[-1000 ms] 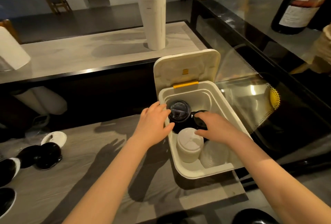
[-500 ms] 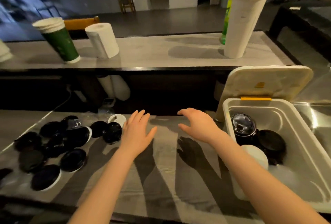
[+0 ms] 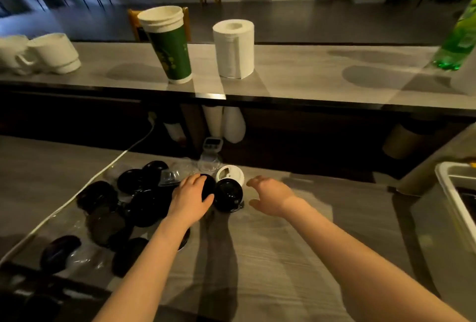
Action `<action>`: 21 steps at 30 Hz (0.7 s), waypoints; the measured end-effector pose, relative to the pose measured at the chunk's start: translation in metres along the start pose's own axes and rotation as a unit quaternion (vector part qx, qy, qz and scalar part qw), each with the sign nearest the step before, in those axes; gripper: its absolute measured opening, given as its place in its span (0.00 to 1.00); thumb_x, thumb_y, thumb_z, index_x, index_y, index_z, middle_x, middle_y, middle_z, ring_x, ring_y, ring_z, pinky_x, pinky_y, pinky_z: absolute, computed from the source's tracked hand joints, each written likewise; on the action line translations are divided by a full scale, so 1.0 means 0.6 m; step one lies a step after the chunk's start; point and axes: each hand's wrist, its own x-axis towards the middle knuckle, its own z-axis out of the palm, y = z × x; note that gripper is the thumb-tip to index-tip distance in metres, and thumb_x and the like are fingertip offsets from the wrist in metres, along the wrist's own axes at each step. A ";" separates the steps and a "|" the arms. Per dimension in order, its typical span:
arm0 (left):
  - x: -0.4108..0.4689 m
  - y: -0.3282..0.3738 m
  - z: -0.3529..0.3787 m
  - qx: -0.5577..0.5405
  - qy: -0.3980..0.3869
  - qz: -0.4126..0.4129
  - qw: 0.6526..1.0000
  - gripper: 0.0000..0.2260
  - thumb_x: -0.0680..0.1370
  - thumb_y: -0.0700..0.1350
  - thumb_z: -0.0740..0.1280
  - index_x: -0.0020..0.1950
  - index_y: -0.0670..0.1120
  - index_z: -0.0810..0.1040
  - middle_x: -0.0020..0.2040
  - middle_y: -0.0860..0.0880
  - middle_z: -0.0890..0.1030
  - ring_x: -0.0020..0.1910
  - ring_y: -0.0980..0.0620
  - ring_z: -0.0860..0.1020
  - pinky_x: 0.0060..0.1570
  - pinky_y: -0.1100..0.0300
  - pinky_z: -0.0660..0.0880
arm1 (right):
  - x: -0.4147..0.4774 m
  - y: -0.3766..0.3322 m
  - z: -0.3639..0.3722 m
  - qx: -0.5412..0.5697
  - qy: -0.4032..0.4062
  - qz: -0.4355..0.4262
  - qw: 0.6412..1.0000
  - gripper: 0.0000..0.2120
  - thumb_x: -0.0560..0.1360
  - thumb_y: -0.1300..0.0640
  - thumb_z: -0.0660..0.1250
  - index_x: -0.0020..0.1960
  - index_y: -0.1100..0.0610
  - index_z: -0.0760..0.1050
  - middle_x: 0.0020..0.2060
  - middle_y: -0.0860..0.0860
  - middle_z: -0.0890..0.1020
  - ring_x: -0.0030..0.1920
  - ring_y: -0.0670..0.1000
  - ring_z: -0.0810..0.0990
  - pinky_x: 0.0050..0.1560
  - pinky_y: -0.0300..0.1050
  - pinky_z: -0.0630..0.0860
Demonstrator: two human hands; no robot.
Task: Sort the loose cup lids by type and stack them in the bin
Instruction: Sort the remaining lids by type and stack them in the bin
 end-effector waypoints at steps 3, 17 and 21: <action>0.000 -0.063 0.011 -0.011 -0.021 -0.004 1.000 0.25 0.78 0.51 0.62 0.73 0.45 0.63 0.72 0.48 0.64 0.71 0.47 0.60 0.68 0.53 0.63 | 0.046 -0.036 0.048 -0.018 -0.011 -0.010 1.000 0.29 0.76 0.52 0.64 0.74 0.54 0.59 0.72 0.56 0.63 0.71 0.57 0.63 0.66 0.51 0.67; -0.057 -0.211 0.057 -0.020 -0.116 -0.033 0.993 0.30 0.74 0.58 0.67 0.72 0.48 0.63 0.68 0.50 0.63 0.68 0.49 0.62 0.66 0.56 0.64 | 0.100 -0.097 0.164 -0.035 -0.074 0.038 0.996 0.43 0.72 0.46 0.69 0.77 0.46 0.45 0.77 0.51 0.47 0.74 0.62 0.53 0.69 0.59 0.65; -0.054 -0.209 0.058 -0.048 -0.057 -0.019 0.997 0.30 0.75 0.57 0.66 0.73 0.48 0.62 0.69 0.50 0.63 0.69 0.49 0.62 0.67 0.56 0.64 | 0.094 -0.103 0.142 0.046 -0.015 0.032 0.998 0.24 0.73 0.49 0.67 0.68 0.51 0.71 0.65 0.53 0.74 0.62 0.56 0.74 0.57 0.49 0.75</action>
